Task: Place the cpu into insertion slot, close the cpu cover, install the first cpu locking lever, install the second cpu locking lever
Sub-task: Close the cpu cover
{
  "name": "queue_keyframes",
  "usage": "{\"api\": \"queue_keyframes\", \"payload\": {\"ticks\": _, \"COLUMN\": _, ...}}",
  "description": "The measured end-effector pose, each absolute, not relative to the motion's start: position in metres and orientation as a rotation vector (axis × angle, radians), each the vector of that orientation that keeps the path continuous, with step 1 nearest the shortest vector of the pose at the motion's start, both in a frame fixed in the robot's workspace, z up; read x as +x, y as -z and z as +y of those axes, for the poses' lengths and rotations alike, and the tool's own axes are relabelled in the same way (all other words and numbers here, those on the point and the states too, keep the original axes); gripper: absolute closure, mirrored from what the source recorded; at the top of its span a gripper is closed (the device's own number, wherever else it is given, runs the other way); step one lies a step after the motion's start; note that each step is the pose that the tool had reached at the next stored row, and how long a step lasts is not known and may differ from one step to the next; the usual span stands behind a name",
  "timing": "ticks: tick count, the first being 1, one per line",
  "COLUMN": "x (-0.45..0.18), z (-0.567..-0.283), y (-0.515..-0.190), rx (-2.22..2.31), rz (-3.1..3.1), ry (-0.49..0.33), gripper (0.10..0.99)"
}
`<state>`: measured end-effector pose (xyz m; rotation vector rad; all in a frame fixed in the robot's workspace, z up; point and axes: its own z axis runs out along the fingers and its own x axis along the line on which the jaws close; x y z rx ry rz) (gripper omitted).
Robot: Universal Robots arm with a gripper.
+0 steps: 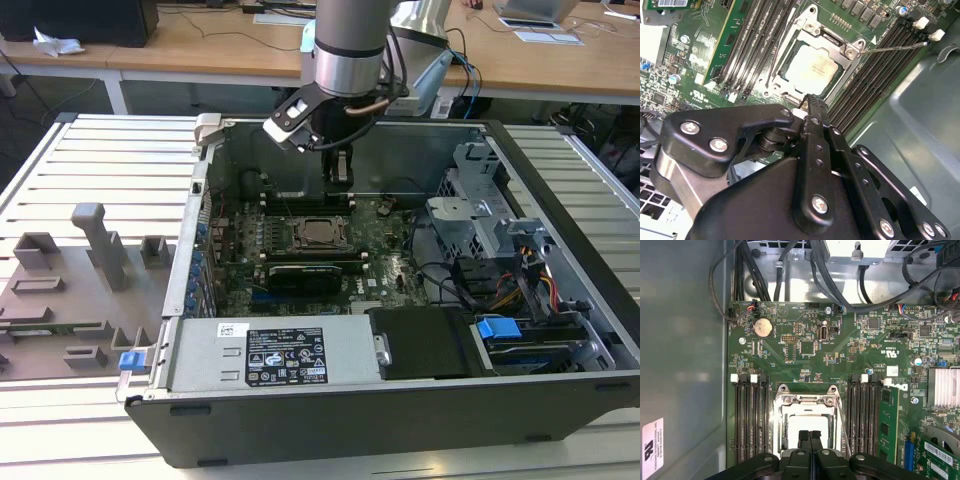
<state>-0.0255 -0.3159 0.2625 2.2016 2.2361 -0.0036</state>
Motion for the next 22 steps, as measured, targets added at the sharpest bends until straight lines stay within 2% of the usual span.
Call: {"api": "queue_keyframes", "payload": {"ticks": 22, "x": -0.026, "z": -0.316, "y": -0.279, "rx": 2.196, "rz": 2.241, "ry": 0.003, "gripper": 0.98}}
